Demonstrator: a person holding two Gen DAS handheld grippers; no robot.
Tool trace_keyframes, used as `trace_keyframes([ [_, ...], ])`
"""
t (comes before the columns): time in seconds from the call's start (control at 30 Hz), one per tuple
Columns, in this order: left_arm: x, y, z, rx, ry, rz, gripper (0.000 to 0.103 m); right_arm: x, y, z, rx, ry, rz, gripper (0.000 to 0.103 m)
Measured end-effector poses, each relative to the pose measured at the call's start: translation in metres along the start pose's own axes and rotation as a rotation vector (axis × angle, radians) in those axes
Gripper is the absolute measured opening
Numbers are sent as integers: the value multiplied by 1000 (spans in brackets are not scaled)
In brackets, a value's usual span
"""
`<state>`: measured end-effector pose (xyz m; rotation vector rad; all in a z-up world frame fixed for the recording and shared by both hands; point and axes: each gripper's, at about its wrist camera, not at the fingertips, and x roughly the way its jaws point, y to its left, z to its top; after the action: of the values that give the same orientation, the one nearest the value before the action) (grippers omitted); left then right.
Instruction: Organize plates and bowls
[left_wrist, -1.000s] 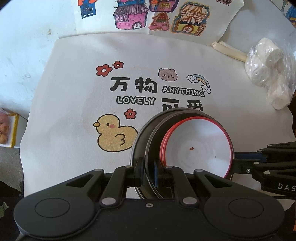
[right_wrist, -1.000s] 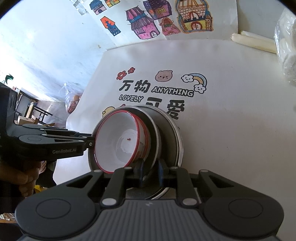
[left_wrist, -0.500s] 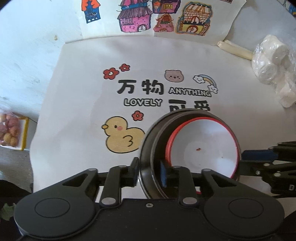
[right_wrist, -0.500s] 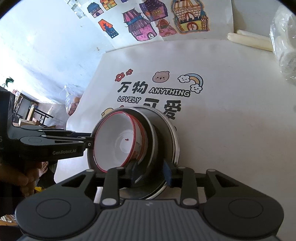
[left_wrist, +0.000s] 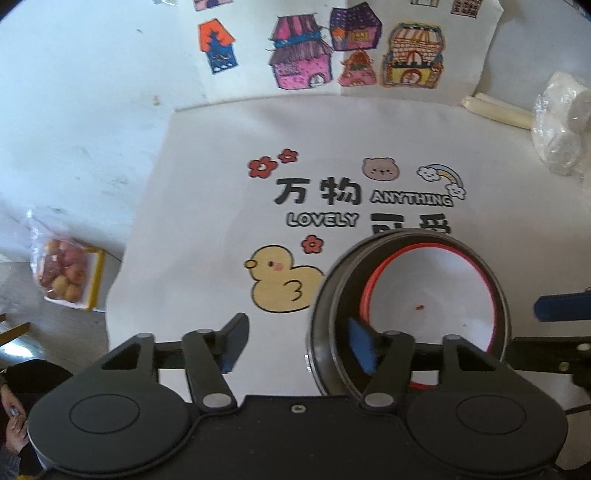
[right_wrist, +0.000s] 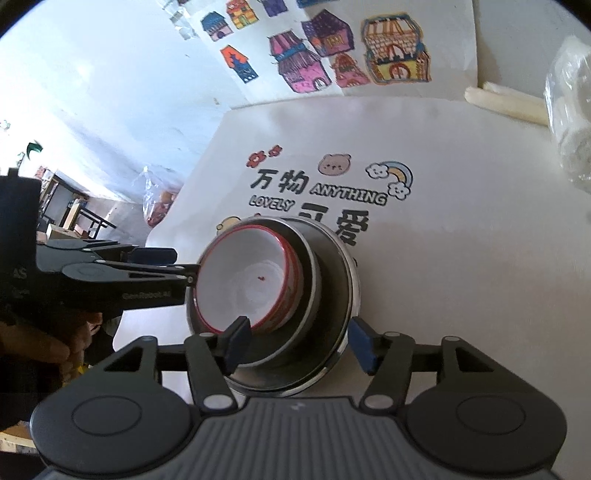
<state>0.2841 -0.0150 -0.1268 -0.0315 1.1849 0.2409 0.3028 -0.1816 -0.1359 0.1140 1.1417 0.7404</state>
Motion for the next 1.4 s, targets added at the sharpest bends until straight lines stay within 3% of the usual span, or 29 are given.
trace_keyframes([
  [0.13,-7,3,-5,3,-21,26,81,-6,5,-2,-9,-23,6,70],
  [0.2,-10,6,-7,9,-30,24,83,-10,8,-4,-7,-33,-3,72],
  [0.4,-16,13,-7,37,-70,-30,85,-23,19,-4,35,-107,-72,77],
  [0.5,-20,20,-7,56,-97,-84,91,-29,27,-9,86,-160,-115,86],
  [0.97,-34,38,-8,122,-198,-224,99,-50,59,-40,224,-328,-335,102],
  [1.4,-52,67,-23,146,-270,-326,102,-60,107,-70,271,-478,-460,103],
])
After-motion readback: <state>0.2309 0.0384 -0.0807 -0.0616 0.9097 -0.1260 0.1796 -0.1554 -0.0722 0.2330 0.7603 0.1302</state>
